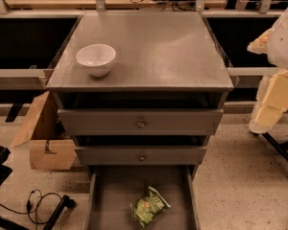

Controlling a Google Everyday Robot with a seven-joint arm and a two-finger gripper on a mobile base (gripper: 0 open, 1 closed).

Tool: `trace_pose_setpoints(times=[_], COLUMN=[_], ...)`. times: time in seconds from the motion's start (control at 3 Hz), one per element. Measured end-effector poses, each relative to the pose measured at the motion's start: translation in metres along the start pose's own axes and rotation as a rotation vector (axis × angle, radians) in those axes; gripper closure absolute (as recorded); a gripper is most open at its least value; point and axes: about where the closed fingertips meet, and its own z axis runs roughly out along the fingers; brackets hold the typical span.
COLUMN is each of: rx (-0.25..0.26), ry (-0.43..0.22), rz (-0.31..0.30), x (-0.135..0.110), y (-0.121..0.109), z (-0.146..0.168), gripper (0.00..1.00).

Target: Pick green jalapeno chip bag from bottom drawer and place on counter

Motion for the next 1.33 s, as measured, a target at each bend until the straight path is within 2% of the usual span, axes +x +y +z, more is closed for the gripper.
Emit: trace_pose_setpoints(times=[0.33,0.67,1.0,1.33], rx=[0.000,-0.009,0.022,0.059], ry=[0.000,-0.020,0.000,0.071], rz=[0.000,-0.017,-0.071,-0.134], x=[0.000,-0.004,-0.012,-0.012], y=[0.000,0.008,0.026,0.040], z=[0.000,0.032,0.087,0.156], gripper=[0.00,0.00,0.00,0.00])
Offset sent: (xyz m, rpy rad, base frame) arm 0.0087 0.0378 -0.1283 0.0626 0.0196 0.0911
